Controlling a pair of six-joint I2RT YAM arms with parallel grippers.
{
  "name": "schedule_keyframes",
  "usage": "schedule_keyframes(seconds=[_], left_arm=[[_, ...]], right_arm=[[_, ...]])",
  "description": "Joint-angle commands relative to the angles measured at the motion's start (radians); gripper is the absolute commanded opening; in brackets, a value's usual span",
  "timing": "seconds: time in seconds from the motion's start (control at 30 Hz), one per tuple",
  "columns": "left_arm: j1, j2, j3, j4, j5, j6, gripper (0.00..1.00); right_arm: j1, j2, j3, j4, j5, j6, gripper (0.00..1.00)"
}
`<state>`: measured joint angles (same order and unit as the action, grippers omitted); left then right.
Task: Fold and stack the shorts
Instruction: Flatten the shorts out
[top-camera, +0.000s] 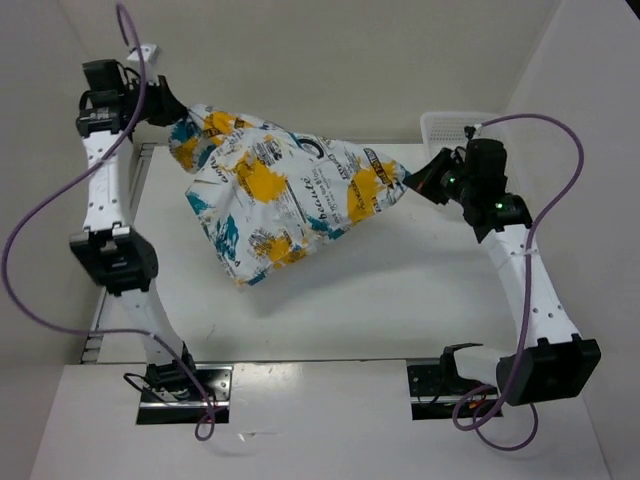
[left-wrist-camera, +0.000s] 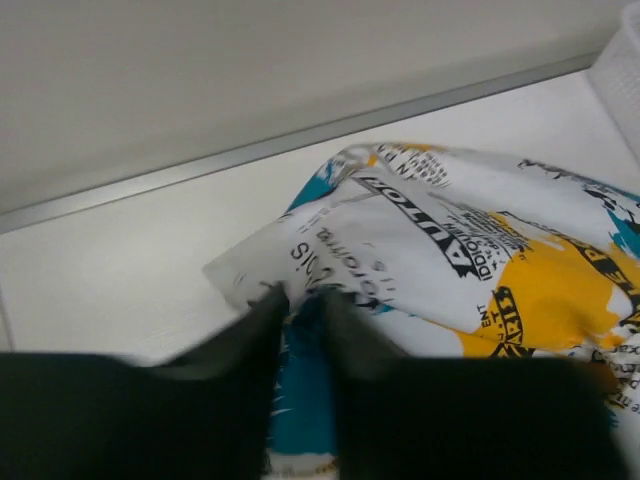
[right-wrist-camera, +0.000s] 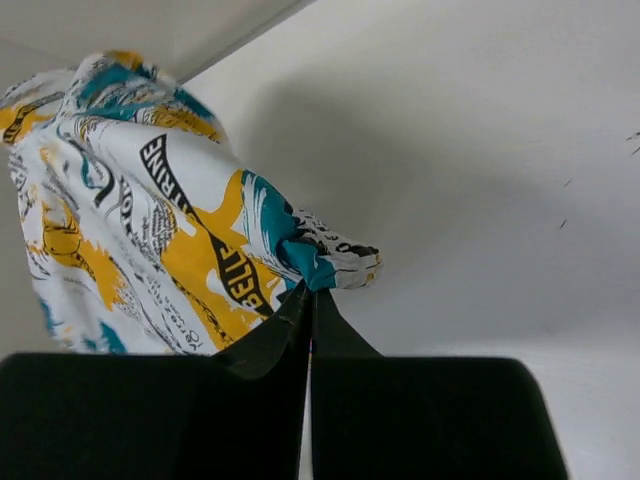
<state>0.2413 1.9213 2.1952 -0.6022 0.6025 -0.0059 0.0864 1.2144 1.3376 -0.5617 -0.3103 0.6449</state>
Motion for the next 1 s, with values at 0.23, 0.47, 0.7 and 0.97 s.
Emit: schedule_keyframes(seconds=[0.23, 0.47, 0.7, 0.97], left_arm=[[-0.054, 0.007, -0.048, -0.119, -0.087, 0.006, 0.86], [-0.054, -0.49, -0.86, -0.034, -0.135, 0.006, 0.16], [-0.167, -0.804, -1.426, -0.005, -0.108, 0.006, 0.18], [-0.442, -0.494, -1.405, 0.01, -0.196, 0.006, 0.43]], right_arm=[[0.128, -0.079, -0.439, 0.128, 0.29, 0.007, 0.6], [0.108, -0.099, -0.446, 0.016, 0.318, 0.1, 0.49], [0.108, 0.025, -0.468, 0.068, 0.231, 0.125, 0.33], [0.108, 0.189, -0.374, 0.088, 0.208, 0.061, 0.39]])
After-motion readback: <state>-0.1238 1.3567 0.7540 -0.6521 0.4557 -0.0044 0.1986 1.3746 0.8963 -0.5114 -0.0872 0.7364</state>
